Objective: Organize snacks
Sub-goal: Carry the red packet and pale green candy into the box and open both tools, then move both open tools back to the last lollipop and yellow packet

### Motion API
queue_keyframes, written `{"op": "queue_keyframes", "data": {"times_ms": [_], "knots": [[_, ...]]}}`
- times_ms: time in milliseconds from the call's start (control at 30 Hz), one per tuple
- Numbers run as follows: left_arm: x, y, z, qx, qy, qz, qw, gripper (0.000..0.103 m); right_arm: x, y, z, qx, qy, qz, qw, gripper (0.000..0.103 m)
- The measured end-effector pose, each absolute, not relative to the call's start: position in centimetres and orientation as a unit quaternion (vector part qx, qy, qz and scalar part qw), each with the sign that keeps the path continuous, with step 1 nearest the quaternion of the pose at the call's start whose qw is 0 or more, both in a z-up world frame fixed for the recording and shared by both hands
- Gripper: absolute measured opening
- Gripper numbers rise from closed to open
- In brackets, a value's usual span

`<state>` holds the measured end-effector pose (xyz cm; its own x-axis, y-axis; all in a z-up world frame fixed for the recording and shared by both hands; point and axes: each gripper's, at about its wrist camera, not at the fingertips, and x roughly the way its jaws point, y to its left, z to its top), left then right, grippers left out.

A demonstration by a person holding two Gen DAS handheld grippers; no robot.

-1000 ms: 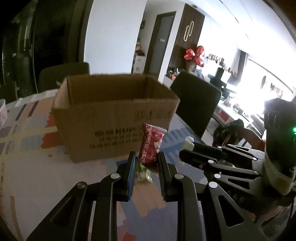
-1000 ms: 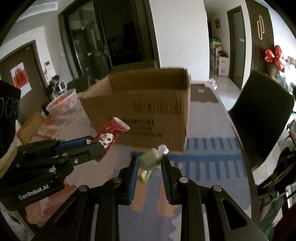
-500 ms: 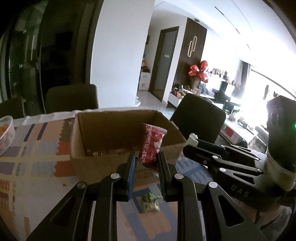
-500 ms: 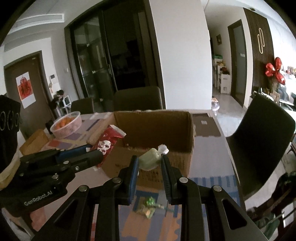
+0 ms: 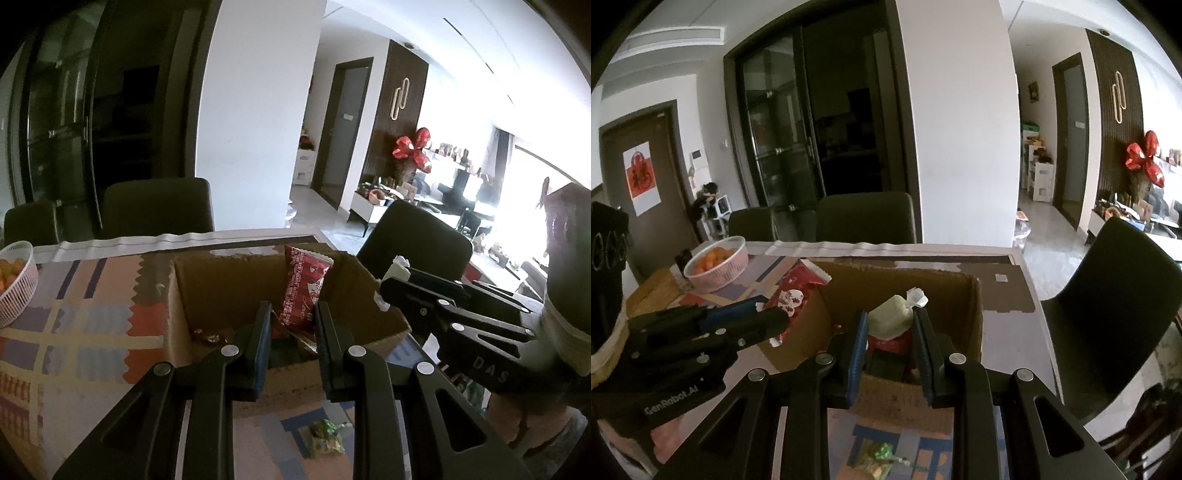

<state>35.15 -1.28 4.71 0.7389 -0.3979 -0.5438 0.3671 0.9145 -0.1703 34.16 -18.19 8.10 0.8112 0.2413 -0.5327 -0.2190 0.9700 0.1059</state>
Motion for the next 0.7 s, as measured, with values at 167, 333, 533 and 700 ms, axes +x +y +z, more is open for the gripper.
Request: {"op": "queue_keyframes", "data": {"times_ms": [167, 333, 533, 700], "knots": [[37.2, -1.2, 4.6, -0.026, 0.311, -0.195, 0.930, 0.023, 35.7, -17.7, 8.0, 0.012, 0.291, 0.115, 0.950, 0.026], [38.2, -0.8, 5.0, -0.017, 0.315, -0.164, 0.935, 0.035, 37.0, -17.7, 8.3, 0.008, 0.290, 0.101, 0.952, 0.030], [35.3, -1.0, 4.9, 0.005, 0.296, -0.165, 0.941, 0.049, 34.9, -17.9, 8.2, 0.015, 0.277, 0.103, 0.955, 0.051], [33.0, -1.5, 4.0, 0.012, 0.301, -0.171, 0.938, 0.050, 32.6, -18.2, 7.7, 0.007, 0.280, 0.118, 0.953, 0.051]]}}
